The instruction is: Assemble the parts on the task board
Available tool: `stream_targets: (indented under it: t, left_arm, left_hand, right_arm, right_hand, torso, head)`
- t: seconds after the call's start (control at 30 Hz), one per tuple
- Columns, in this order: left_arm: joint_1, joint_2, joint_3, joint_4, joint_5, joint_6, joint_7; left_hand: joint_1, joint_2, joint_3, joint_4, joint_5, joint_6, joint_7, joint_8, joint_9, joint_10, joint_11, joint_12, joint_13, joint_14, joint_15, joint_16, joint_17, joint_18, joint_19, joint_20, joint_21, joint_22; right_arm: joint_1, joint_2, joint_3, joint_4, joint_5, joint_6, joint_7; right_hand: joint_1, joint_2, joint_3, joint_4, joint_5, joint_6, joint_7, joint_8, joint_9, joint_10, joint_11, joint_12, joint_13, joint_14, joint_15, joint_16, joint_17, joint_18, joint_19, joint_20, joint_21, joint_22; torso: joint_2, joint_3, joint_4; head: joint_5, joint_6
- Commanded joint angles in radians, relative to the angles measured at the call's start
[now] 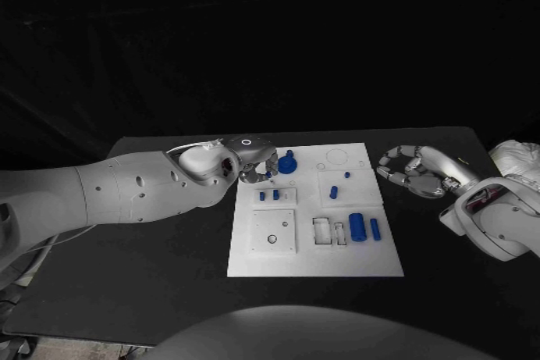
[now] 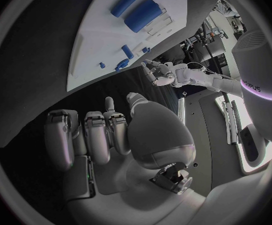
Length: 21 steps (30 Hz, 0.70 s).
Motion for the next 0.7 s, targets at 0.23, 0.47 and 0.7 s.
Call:
stream_targets:
  t: [0.23, 0.47, 0.7]
  left_arm:
    - [-0.020, 0.024, 0.000, -0.034, 0.006, -0.003, -0.015]
    - [-0.033, 0.037, 0.000, -0.052, 0.006, -0.008, -0.021]
    - [-0.044, 0.048, 0.001, -0.069, 0.007, -0.029, -0.023]
  left_hand:
    - [-0.004, -0.001, -0.002, 0.004, -0.004, -0.013, 0.002, -0.006, -0.004, 0.009, 0.000, -0.005, 0.000, -0.007, 0.003, -0.008, -0.005, -0.003, 0.013, -0.001, -0.007, 0.184]
    - [-0.003, -0.003, -0.003, 0.003, -0.004, -0.018, 0.002, -0.010, -0.006, 0.010, 0.001, -0.008, -0.001, -0.009, 0.003, -0.011, -0.011, -0.003, 0.012, 0.000, -0.009, 0.184]
    - [-0.006, -0.002, -0.004, 0.006, -0.003, -0.018, 0.005, -0.011, -0.007, 0.013, 0.003, -0.009, -0.001, -0.009, 0.004, -0.011, -0.011, -0.003, 0.012, 0.000, -0.009, 0.184]
  right_arm:
    - [-0.001, 0.000, 0.000, 0.001, -0.003, 0.018, 0.001]
    - [-0.003, -0.002, 0.000, 0.002, -0.003, 0.013, 0.002]
    - [-0.004, -0.002, 0.000, 0.001, -0.003, 0.012, 0.000]
  right_hand:
    - [0.012, 0.002, -0.003, 0.004, 0.000, 0.000, -0.002, 0.004, 0.001, 0.108, 0.005, 0.004, 0.263, 0.103, 0.006, 0.003, 0.263, 0.016, 0.023, 0.006, -0.004, 0.223]
    - [0.012, 0.002, -0.003, 0.004, 0.000, 0.000, -0.002, 0.004, 0.001, 0.108, 0.005, 0.004, 0.263, 0.103, 0.006, 0.003, 0.263, 0.016, 0.023, 0.006, -0.004, 0.223]
    - [0.012, 0.002, -0.003, 0.004, 0.000, 0.000, -0.002, 0.004, 0.001, 0.108, 0.005, 0.004, 0.263, 0.103, 0.006, 0.003, 0.263, 0.016, 0.023, 0.006, -0.004, 0.223]
  torso:
    - [-0.001, 0.0001, 0.0000]
    - [0.000, 0.0005, -0.0002]
    - [0.000, 0.0006, 0.0002]
  head:
    - [-0.003, 0.000]
    - [-0.004, 0.000]
    - [-0.006, 0.000]
